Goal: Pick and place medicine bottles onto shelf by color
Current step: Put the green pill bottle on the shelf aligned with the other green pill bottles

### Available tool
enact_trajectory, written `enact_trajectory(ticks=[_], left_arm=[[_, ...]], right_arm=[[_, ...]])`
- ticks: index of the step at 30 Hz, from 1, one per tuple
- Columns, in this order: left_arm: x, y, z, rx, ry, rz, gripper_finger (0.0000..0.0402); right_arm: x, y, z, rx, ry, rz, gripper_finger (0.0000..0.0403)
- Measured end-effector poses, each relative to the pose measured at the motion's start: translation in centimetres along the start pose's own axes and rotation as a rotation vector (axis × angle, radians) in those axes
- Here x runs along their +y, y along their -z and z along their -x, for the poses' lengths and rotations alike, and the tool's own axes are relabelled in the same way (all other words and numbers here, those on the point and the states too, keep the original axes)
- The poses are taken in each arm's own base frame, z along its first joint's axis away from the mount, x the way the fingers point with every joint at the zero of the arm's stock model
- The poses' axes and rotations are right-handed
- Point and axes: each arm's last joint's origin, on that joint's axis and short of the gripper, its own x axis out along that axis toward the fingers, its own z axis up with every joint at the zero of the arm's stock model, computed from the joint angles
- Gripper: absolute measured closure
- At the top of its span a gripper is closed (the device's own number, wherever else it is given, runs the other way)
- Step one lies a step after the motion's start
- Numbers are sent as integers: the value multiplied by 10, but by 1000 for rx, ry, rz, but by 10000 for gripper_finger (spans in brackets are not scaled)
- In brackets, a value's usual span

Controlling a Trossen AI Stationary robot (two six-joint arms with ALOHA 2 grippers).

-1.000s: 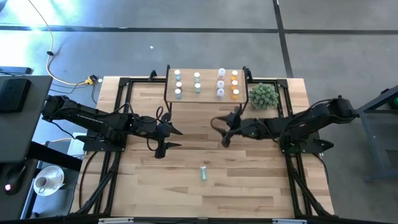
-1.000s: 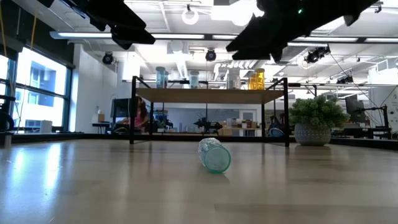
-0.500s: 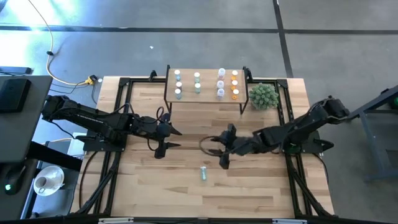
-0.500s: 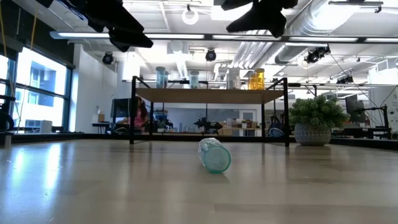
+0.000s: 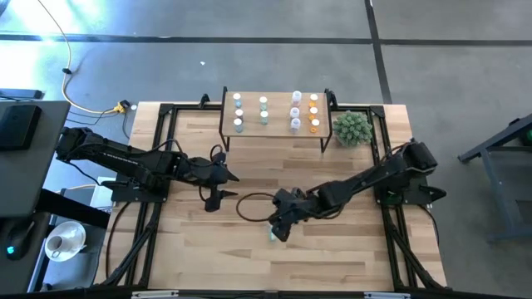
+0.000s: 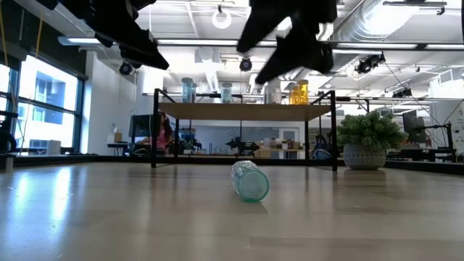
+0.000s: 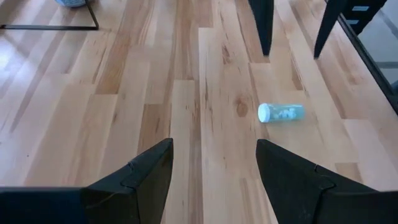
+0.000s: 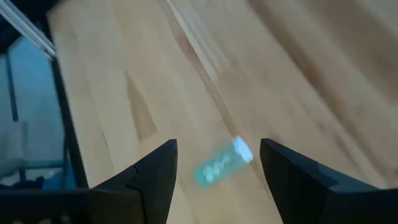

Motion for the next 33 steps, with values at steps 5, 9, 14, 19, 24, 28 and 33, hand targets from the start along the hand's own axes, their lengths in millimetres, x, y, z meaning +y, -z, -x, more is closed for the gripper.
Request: enact_trajectory(ticks=[5, 9, 14, 19, 24, 28, 33], left_arm=[[1, 1, 0, 4, -40, 2, 184], [2, 1, 0, 10, -60, 1, 184], [2, 1, 0, 9, -70, 3, 184], [2, 1, 0, 3, -71, 35, 184], [2, 1, 0, 3, -71, 35, 184], [2, 1, 0, 5, -71, 35, 184], [2, 1, 0, 3, -71, 35, 184]], right_arm=[[-4, 11, -21, 85, 14, -85, 183], [-3, 21, -33, 121, 36, -115, 183], [2, 33, -46, 150, 23, -144, 183], [4, 41, -57, 158, 25, -157, 183], [3, 43, -66, 149, 16, -161, 183], [3, 45, -74, 144, 8, -162, 183], [-1, 49, -84, 164, 26, -171, 183]])
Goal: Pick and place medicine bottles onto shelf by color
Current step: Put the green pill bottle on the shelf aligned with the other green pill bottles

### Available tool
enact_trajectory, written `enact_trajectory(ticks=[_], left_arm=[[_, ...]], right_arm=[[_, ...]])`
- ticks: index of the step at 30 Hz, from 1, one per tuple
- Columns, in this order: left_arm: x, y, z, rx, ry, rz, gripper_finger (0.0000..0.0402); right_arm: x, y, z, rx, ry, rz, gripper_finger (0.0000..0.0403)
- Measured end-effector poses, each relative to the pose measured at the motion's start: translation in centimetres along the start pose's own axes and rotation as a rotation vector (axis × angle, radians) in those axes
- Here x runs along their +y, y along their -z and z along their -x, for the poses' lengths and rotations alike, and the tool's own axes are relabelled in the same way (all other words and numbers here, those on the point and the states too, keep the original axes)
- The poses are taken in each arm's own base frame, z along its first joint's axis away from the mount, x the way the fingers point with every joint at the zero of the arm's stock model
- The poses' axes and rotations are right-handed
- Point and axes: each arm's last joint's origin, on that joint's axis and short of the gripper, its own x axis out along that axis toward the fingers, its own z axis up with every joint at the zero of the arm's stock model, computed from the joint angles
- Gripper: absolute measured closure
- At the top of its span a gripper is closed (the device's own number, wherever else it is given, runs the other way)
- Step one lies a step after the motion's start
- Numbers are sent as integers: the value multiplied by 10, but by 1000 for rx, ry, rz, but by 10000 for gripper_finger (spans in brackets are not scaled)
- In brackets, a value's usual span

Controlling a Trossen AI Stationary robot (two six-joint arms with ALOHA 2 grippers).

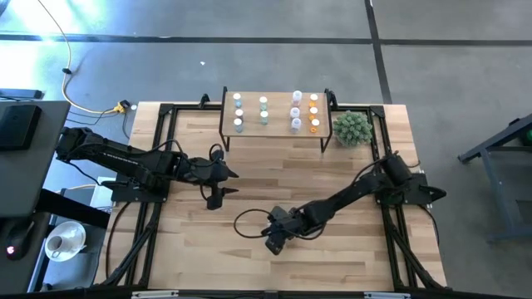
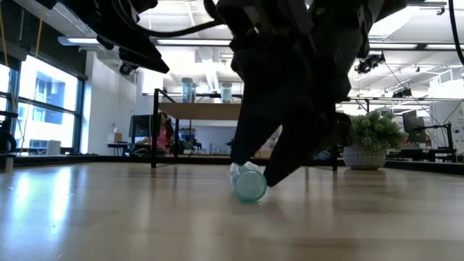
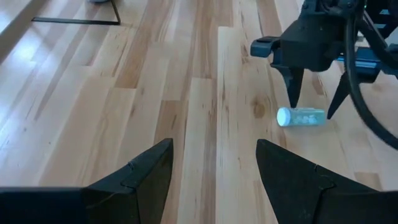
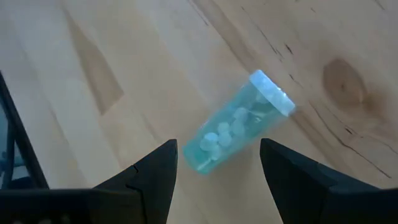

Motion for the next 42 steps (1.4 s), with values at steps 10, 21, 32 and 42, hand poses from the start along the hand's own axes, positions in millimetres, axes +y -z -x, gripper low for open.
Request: enact_trajectory(ticks=[10, 21, 32, 42], left_arm=[[0, 0, 0, 0, 1, 0, 184], [0, 0, 0, 5, 0, -2, 184], [0, 1, 0, 7, 1, -4, 184], [0, 1, 0, 7, 2, -3, 184]], right_arm=[[-13, -3, -9, 39, 83, 14, 183], [-22, -4, -5, 72, 200, 107, 183], [-24, -7, -2, 46, 299, 207, 275], [-23, -8, -2, 55, 292, 286, 315]])
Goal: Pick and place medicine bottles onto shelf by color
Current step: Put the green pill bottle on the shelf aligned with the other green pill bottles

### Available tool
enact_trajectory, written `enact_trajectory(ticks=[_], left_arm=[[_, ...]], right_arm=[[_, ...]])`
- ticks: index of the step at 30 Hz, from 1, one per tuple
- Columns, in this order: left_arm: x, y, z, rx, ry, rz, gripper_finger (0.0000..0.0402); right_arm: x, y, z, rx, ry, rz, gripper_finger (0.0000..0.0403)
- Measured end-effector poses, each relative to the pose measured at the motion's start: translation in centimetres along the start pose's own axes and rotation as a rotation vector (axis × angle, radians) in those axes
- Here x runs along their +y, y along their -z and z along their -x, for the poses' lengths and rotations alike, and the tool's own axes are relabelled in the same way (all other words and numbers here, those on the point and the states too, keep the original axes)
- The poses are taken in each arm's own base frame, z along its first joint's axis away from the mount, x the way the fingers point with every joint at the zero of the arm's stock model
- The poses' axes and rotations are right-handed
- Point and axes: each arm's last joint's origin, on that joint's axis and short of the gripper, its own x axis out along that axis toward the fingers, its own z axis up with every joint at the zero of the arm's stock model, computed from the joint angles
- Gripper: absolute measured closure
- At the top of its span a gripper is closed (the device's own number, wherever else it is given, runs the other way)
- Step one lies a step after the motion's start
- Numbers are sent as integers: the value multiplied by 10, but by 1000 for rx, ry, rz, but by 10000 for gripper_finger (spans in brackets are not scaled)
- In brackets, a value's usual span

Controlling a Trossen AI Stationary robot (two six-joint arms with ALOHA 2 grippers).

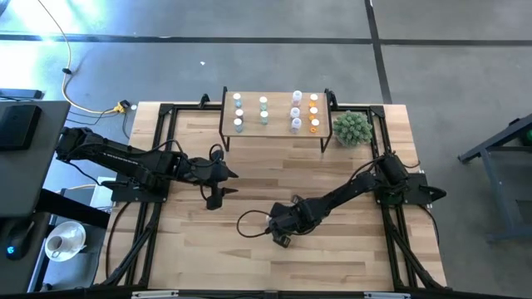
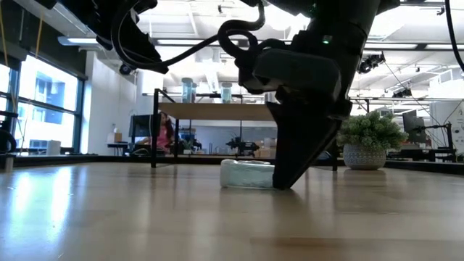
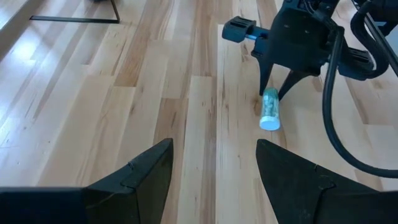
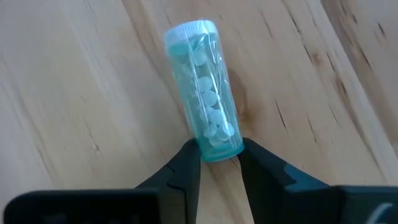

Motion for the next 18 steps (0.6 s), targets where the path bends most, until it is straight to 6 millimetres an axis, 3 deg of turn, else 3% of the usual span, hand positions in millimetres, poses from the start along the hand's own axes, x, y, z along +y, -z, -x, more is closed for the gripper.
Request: enact_trajectory(ticks=[6, 18], left_arm=[[0, 0, 0, 0, 0, 0, 184], [0, 0, 0, 0, -1, 0, 184]], right_arm=[[2, 1, 0, -1, -3, 41, 292], [-1, -3, 1, -5, -18, 87, 185]])
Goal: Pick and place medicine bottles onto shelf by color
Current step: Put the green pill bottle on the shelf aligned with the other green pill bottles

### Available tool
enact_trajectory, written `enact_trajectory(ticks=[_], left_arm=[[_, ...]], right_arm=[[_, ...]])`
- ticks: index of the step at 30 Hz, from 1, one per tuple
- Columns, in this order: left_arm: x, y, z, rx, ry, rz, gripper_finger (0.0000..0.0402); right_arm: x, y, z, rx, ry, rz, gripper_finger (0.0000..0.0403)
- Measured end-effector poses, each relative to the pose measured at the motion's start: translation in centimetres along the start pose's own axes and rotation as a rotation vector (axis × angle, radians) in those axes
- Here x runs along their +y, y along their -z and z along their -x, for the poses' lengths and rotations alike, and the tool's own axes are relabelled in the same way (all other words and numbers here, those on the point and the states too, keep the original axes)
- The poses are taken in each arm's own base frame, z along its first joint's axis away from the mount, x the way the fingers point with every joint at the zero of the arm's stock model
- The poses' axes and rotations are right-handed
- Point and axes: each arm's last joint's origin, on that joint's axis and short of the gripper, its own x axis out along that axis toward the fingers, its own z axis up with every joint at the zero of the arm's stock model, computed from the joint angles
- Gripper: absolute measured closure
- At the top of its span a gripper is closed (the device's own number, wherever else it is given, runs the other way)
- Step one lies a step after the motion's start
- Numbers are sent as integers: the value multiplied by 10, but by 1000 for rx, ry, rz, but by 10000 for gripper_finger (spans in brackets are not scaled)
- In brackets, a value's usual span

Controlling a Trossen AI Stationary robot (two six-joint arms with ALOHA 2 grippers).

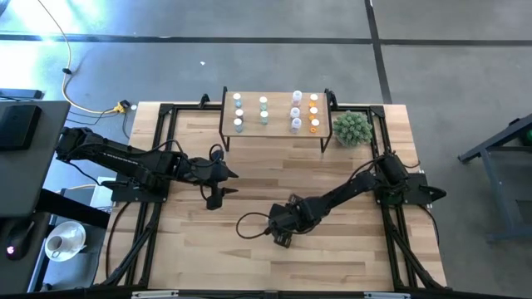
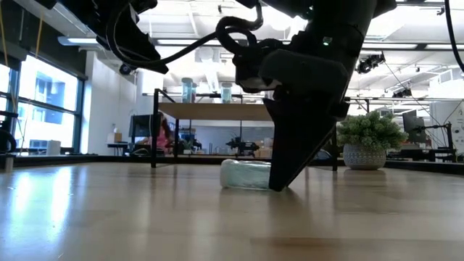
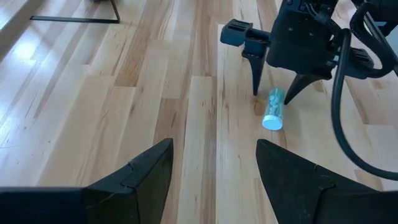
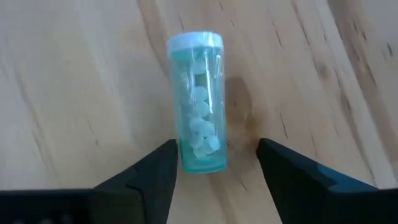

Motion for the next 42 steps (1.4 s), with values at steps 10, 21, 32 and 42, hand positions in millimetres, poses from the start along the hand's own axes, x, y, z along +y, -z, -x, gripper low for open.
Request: enact_trajectory(ticks=[10, 21, 32, 42], left_arm=[[0, 0, 0, 0, -1, 0, 184], [0, 0, 0, 0, 0, 0, 184], [0, 0, 0, 0, -1, -9, 184], [0, 0, 0, 0, -1, -9, 184]], right_arm=[[-1, -9, -1, -66, -24, 71, 181], [-4, -8, -1, -34, -23, 50, 234], [-2, -8, 0, -33, -35, 112, 327], [-2, -7, 0, -10, -64, 129, 295]])
